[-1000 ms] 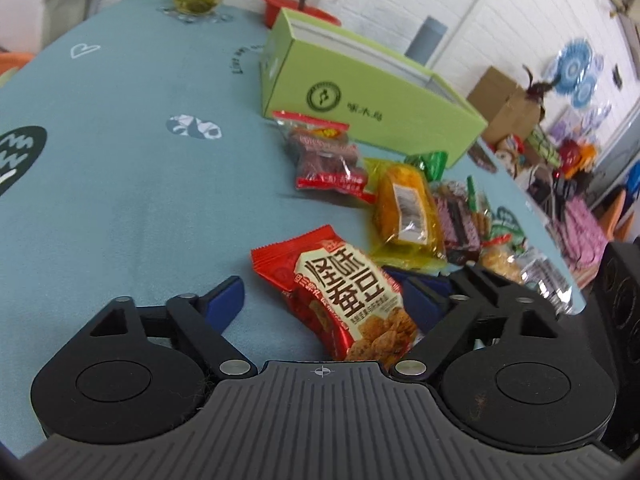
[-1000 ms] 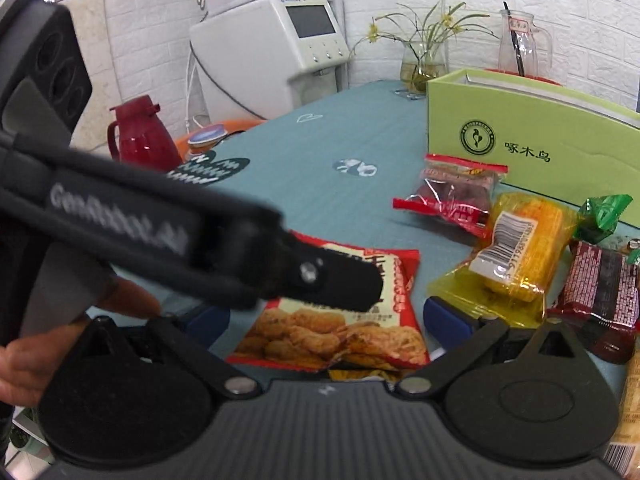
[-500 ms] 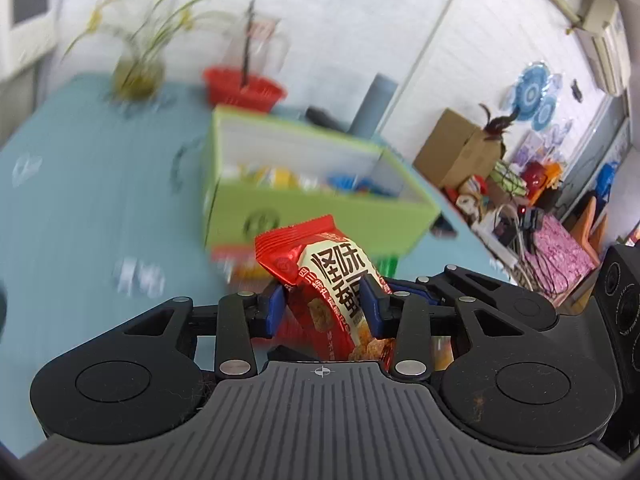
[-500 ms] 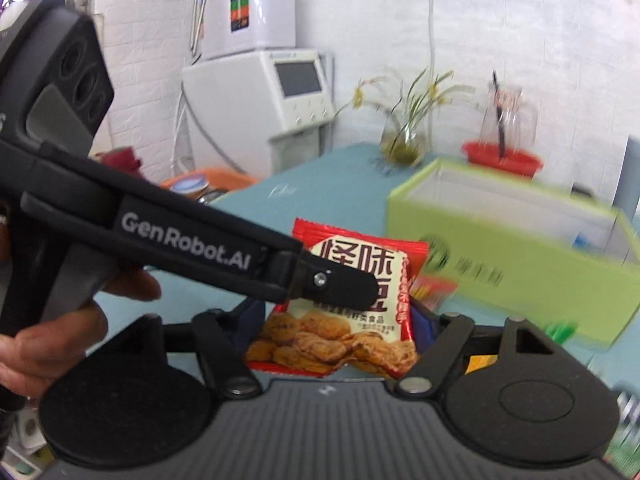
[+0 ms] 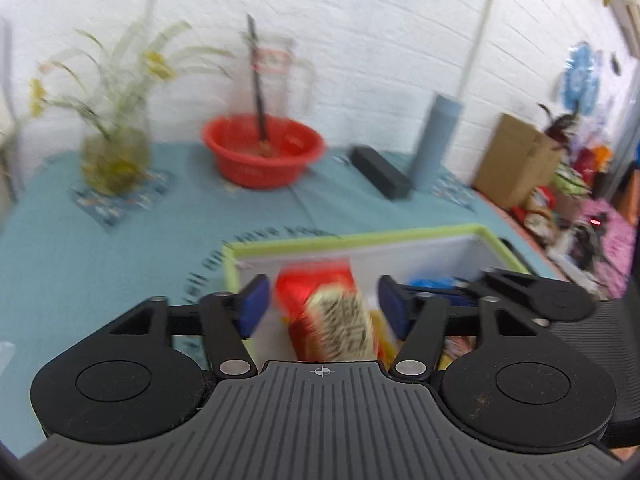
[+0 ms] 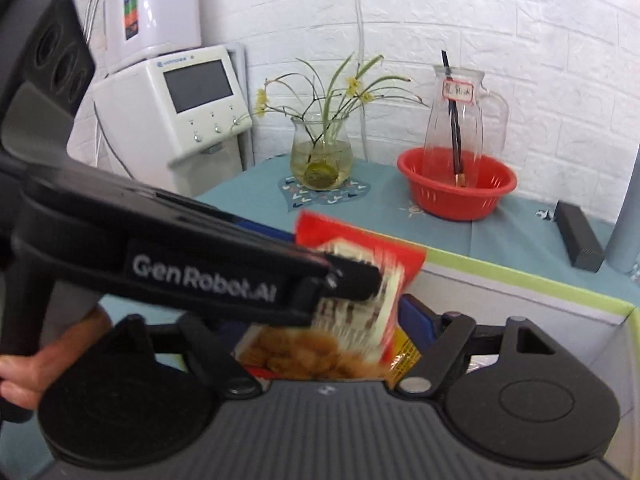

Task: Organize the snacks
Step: 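Grasp the red bag with the left gripper, release it into the box, then move the left gripper to the white-and-yellow snack bag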

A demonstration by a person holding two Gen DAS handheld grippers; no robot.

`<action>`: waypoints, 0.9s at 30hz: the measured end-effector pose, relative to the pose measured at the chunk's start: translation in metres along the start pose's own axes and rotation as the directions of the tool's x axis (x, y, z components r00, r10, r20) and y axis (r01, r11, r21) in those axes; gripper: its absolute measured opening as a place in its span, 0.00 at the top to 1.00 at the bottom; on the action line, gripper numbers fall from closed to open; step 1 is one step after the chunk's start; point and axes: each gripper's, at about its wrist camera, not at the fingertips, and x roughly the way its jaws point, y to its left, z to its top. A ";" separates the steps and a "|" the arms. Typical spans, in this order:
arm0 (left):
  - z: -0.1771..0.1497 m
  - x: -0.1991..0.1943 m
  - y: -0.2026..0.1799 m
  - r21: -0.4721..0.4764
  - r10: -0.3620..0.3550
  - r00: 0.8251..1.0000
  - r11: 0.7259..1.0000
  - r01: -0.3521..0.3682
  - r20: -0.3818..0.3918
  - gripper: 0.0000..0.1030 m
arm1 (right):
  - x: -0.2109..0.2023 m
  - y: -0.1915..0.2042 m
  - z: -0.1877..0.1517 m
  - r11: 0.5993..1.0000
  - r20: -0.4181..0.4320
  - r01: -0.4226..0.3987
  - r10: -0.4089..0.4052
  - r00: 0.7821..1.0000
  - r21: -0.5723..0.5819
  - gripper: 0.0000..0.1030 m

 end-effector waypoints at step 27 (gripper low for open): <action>-0.212 -0.159 -0.088 -0.118 -0.205 0.970 0.975 0.190 -0.133 0.27 | -0.217 0.082 -0.238 0.937 -0.040 -0.132 0.153 0.987 0.324 0.09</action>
